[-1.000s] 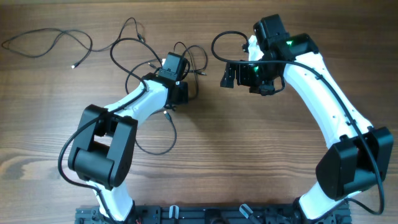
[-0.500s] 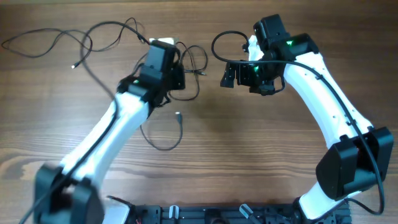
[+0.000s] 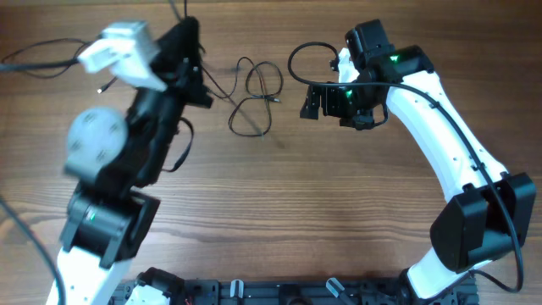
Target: Untangle cables
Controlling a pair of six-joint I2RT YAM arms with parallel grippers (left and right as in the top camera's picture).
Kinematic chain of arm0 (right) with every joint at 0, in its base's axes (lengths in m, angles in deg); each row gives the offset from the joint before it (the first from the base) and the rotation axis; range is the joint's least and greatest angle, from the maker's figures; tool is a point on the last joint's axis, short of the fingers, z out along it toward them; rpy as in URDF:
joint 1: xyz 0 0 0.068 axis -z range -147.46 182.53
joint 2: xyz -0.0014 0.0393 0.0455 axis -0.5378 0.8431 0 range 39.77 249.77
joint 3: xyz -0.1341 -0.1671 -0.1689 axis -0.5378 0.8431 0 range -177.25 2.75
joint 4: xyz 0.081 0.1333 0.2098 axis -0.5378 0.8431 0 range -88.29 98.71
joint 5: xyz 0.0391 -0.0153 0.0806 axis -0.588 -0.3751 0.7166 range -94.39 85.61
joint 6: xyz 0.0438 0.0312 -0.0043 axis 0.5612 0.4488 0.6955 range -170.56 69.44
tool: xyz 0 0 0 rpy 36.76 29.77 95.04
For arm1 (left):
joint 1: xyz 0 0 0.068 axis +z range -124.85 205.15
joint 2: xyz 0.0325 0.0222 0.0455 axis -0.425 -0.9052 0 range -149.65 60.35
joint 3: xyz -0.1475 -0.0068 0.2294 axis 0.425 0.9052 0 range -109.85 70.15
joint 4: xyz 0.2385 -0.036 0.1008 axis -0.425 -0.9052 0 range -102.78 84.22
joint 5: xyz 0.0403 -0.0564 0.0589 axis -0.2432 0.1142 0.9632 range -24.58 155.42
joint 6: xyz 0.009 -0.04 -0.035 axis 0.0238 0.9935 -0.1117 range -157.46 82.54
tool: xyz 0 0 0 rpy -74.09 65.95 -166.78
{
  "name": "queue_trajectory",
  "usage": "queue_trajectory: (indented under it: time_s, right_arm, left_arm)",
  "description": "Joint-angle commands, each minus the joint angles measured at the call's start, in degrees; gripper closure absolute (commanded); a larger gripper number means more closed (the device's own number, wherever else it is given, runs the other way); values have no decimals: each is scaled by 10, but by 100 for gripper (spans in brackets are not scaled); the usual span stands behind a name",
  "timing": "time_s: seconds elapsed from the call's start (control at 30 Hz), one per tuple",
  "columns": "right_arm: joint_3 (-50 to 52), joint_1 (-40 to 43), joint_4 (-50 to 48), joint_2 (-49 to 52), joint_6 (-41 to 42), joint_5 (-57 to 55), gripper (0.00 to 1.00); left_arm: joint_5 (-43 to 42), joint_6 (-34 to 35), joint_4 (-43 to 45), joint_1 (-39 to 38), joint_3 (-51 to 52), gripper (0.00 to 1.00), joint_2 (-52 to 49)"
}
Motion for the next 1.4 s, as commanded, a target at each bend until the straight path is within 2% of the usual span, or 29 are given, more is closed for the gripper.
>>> queue_trajectory:
  time_s: [0.0,0.23,0.53,0.63,0.73,0.83,0.9,0.97,1.07,1.17,1.37]
  right_arm:
    - [4,-3,0,-8,-10,9,0]
    - [4,-4,1,-8,-10,9,0]
    - [4,-26,-2,-7,-11,6,0]
    - [4,-26,-1,-7,-11,4,0]
    - [4,-26,-1,-7,-12,5,0]
    - [4,-26,-1,-7,-11,4,0]
    - [4,-26,-2,-7,-11,5,0]
    - [4,-26,-3,-7,-11,4,0]
    - [4,-26,-4,-7,-11,4,0]
    - [4,-26,-5,-7,-11,4,0]
    - [4,-26,-8,-7,-11,4,0]
  left_arm:
    - [-5,1,31,0,-5,96,8]
    - [-5,88,53,0,-5,96,-11]
    - [-5,94,6,1,-5,96,-66]
    - [-3,139,5,5,-5,96,-75]
    - [-2,155,15,23,-5,96,-75]
    - [-3,229,12,64,-5,96,-75]
    - [-12,309,1,96,-5,96,-75]
    - [-41,383,-9,129,-5,96,-75]
    - [-98,445,-11,174,-4,96,-77]
    - [-140,480,-11,207,-4,96,-80]
    - [-209,482,-35,269,-4,96,-90]
